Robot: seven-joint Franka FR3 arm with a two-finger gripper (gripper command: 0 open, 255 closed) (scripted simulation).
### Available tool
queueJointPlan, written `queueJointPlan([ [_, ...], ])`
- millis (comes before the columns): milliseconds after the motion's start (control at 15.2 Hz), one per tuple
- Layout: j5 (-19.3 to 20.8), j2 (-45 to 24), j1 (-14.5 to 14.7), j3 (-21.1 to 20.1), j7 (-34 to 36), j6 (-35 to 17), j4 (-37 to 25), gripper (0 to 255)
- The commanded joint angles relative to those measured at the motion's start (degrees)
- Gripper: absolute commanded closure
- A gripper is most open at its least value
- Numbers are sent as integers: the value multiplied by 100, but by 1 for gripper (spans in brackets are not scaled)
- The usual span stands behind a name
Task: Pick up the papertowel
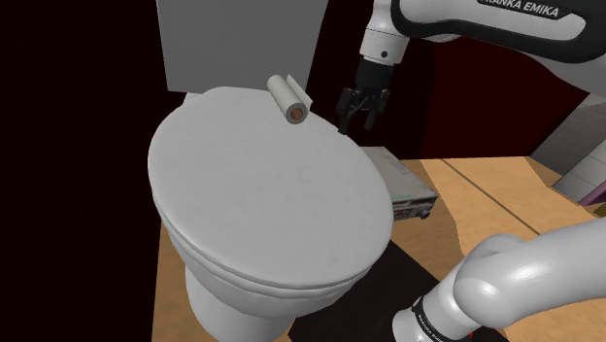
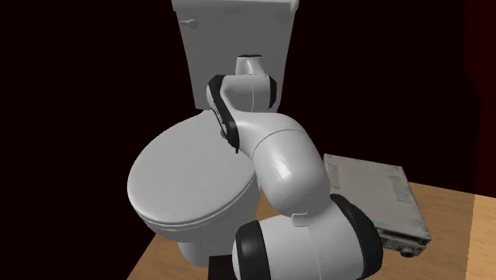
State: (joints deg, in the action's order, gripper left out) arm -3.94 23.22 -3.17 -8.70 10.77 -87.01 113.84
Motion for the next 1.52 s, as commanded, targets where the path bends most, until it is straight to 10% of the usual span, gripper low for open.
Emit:
queueJointPlan([
  [0,-78,-376,-41,-35,238,-24,-434,0],
  [858,-272,-3178,-108,-139,1786,487,-4355,0],
  [1452,-325,-2857,-135,-120,1667,-224,-3319,0],
])
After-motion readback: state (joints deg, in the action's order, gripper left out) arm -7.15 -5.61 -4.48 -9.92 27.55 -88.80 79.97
